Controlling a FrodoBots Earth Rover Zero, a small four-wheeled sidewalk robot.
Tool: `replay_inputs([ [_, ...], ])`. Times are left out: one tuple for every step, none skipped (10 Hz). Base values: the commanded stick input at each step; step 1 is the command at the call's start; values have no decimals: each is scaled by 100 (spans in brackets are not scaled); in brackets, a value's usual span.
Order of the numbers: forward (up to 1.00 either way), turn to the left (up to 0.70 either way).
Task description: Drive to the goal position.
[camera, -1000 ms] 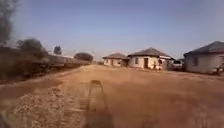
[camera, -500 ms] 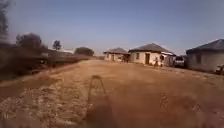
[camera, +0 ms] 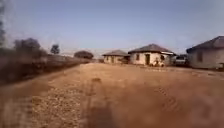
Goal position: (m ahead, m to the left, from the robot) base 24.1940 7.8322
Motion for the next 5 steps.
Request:
replay_inputs([
  [70, 0],
  [70, 0],
  [70, 0],
  [70, 0],
  [70, 0],
])
